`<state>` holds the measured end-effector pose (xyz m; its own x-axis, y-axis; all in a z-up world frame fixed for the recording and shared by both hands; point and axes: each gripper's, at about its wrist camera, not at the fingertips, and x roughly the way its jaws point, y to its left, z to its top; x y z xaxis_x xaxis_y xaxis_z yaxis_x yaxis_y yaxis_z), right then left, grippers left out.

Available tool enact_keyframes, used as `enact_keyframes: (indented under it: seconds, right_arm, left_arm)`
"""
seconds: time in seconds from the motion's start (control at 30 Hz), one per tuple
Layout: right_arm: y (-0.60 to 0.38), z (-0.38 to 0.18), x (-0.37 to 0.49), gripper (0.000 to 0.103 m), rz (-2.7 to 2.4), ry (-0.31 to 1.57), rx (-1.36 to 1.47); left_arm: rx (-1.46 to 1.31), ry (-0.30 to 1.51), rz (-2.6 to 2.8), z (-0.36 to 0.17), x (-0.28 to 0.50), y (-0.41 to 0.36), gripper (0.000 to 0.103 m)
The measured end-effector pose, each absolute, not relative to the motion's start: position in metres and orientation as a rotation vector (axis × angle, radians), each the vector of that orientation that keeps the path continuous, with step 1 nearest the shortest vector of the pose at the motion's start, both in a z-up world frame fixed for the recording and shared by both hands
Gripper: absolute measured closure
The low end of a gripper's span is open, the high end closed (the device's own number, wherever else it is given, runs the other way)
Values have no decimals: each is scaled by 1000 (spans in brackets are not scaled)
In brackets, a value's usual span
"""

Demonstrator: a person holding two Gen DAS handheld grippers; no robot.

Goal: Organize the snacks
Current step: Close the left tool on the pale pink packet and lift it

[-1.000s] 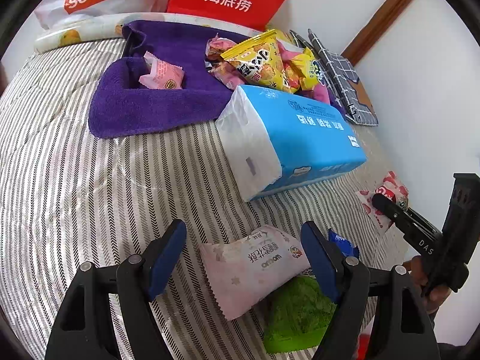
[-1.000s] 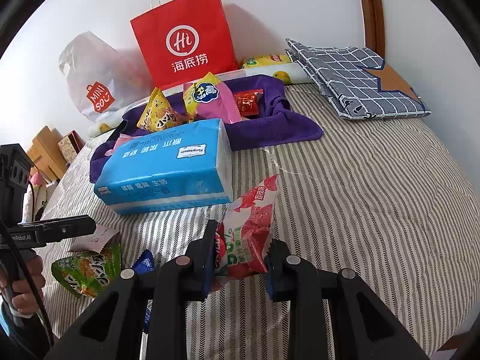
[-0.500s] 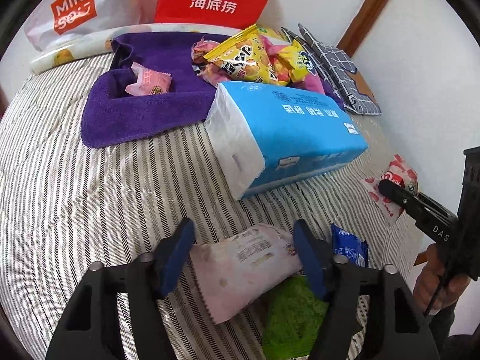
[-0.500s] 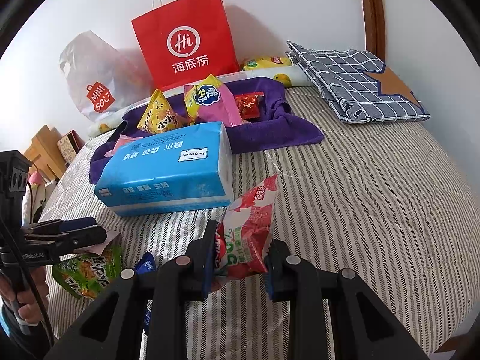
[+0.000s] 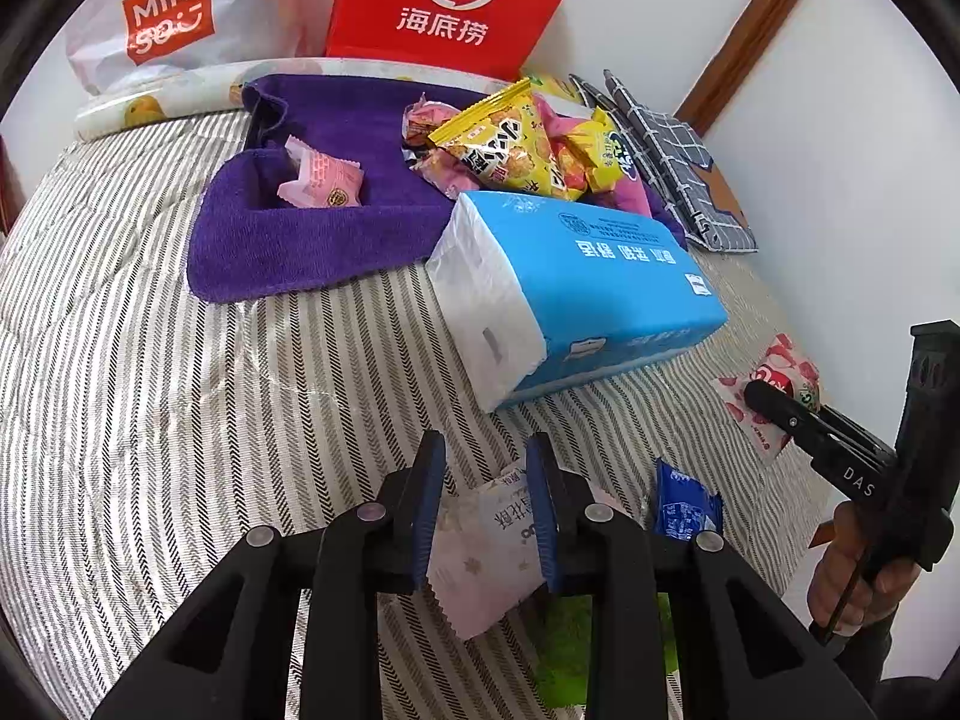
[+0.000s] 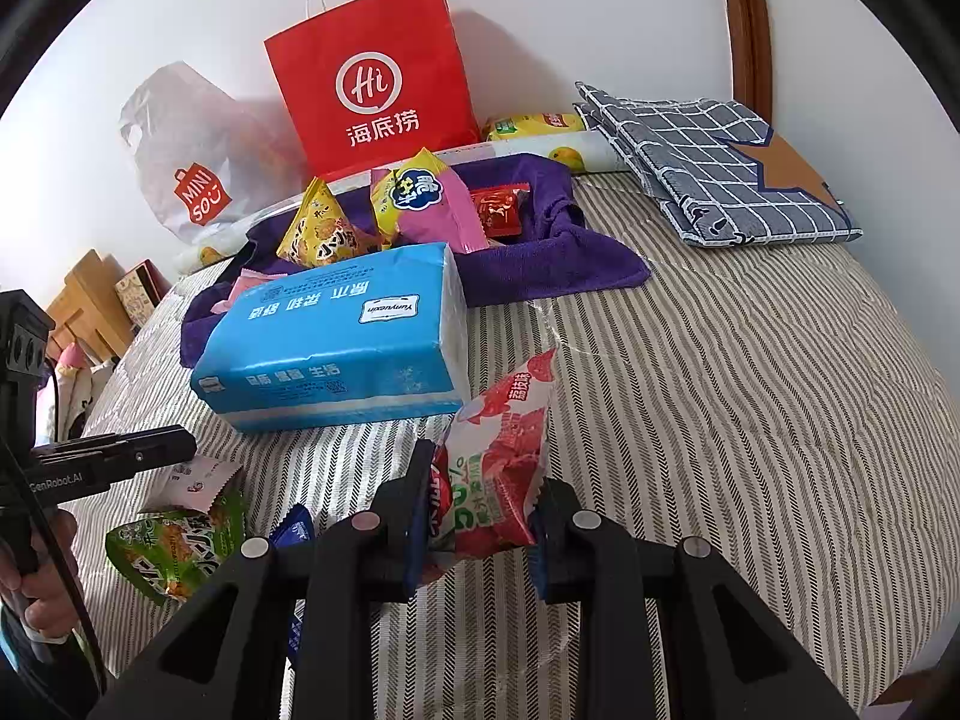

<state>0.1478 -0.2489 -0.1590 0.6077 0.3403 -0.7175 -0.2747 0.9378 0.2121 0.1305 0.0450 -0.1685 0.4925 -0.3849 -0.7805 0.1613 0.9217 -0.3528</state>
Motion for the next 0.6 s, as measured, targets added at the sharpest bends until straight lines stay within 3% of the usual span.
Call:
enact_keyframes:
  seconds: [0.17, 0.6]
  right_arm:
    - [-249, -158, 147, 78, 354, 844, 84]
    - [-248, -155, 142, 78, 363, 832, 84]
  left_arm:
    - [-249, 1012, -344, -171, 128, 44, 54]
    - [-308, 1009, -407, -177, 113, 58, 34]
